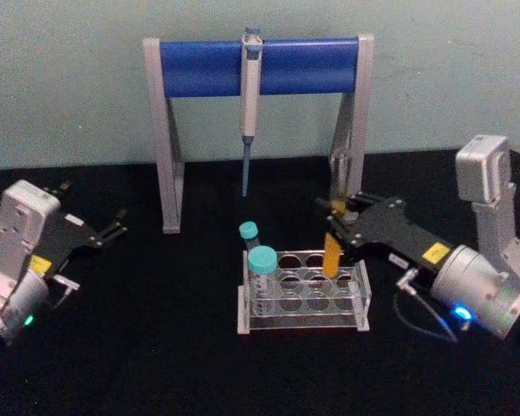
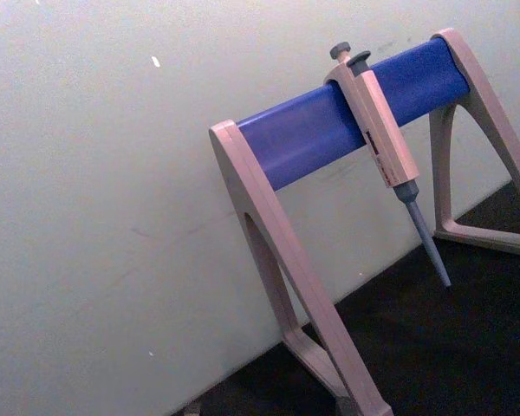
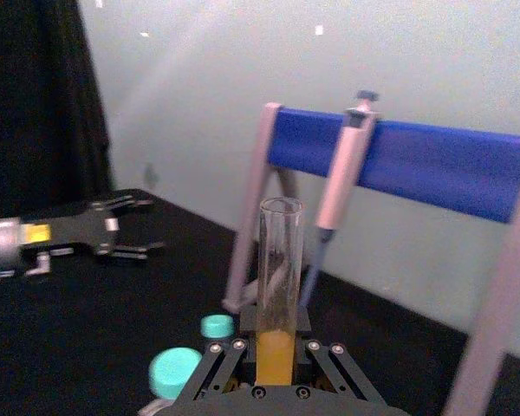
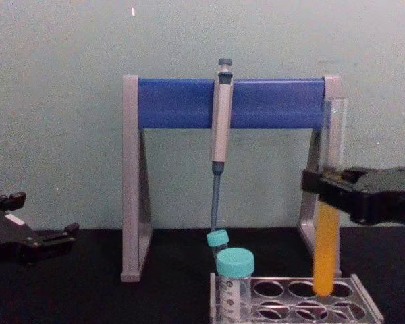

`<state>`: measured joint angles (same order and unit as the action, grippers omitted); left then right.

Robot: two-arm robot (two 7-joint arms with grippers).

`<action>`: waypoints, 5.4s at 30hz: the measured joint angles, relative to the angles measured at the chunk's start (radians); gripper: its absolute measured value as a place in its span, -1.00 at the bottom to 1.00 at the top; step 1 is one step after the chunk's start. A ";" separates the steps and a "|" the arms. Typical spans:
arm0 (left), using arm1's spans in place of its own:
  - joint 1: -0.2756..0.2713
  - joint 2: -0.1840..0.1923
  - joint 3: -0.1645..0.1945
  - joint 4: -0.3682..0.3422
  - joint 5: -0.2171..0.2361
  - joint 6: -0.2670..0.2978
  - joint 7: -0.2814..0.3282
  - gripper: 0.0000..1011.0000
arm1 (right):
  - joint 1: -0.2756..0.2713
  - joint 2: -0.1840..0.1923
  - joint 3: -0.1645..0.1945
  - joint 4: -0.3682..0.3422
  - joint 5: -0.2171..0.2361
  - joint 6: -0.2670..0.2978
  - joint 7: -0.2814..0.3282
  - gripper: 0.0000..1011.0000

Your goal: Pick up the test tube from the test tube rack, shake it, then place it back into the test tube rack.

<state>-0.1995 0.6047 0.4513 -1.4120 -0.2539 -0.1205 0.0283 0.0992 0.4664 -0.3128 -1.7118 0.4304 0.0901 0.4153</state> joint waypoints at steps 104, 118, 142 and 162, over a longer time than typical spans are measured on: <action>0.000 0.000 0.000 0.000 0.000 0.000 0.000 0.98 | 0.054 -0.053 -0.034 0.090 0.002 -0.072 -0.003 -0.55; 0.000 0.000 0.000 0.000 0.000 0.000 0.000 0.98 | 0.055 -0.055 -0.041 0.115 -0.015 -0.073 -0.014 -0.55; 0.000 0.000 0.000 0.000 0.000 0.000 0.000 0.98 | 0.059 -0.073 -0.052 0.168 -0.037 -0.078 -0.017 -0.55; 0.000 0.000 0.000 0.000 0.000 0.000 0.000 0.98 | 0.056 -0.088 -0.058 0.203 -0.062 -0.072 -0.020 -0.55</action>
<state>-0.1995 0.6047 0.4514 -1.4120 -0.2539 -0.1205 0.0282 0.1548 0.3783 -0.3708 -1.5090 0.3680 0.0180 0.3953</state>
